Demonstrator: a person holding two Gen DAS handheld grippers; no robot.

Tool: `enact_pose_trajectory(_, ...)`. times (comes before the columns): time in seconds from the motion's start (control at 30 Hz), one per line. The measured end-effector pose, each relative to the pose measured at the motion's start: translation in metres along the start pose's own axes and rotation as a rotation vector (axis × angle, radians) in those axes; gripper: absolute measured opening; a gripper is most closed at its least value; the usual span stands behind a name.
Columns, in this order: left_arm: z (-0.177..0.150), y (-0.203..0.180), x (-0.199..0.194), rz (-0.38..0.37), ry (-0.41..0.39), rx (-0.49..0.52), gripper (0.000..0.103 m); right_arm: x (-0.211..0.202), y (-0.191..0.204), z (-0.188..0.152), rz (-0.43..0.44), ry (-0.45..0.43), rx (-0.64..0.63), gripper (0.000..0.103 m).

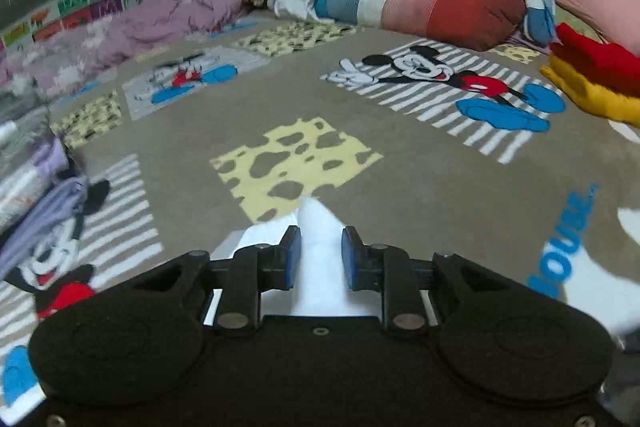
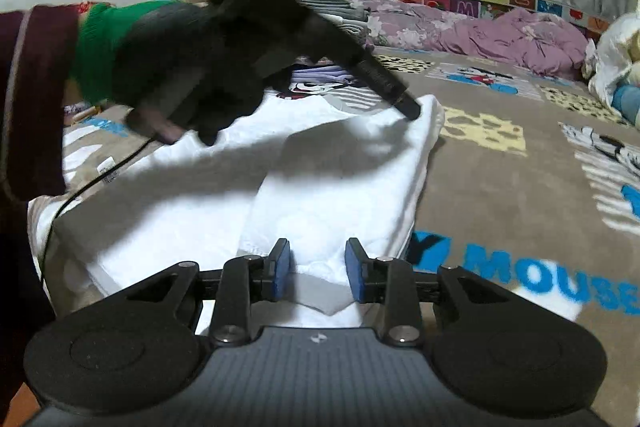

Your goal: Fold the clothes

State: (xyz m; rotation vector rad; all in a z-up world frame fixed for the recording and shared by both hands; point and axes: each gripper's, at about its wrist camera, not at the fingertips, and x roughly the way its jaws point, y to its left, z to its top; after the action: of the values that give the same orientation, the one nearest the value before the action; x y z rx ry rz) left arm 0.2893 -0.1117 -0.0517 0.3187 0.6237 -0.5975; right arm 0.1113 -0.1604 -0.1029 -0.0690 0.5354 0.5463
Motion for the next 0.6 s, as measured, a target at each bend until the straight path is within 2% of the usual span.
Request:
enact_pose_trajectory(0.13, -0.003, -0.006, 0.031, 0.051, 0.098, 0.036, 0.021, -0.001, 0.001, -0.001, -0.003, -0.004, -0.001, 0.033)
enact_pose_trajectory(0.43, -0.009, 0.011, -0.004, 0.073, 0.018, -0.122, 0.029, -0.004, 0.013, -0.008, -0.041, -0.029, -0.031, 0.033)
enact_pose_trajectory(0.5, -0.011, 0.015, -0.011, 0.078, 0.0, -0.157, 0.033, -0.004, 0.015, -0.009, -0.05, -0.036, -0.037, 0.033)
enact_pose_trajectory(0.53, -0.012, 0.017, -0.015, 0.08, -0.009, -0.174, 0.041, -0.004, 0.015, -0.01, -0.054, -0.04, -0.041, 0.033)
enact_pose_trajectory(0.6, -0.013, 0.021, -0.023, 0.085, -0.028, -0.21, 0.042, -0.004, 0.017, -0.011, -0.063, -0.047, -0.048, 0.034)
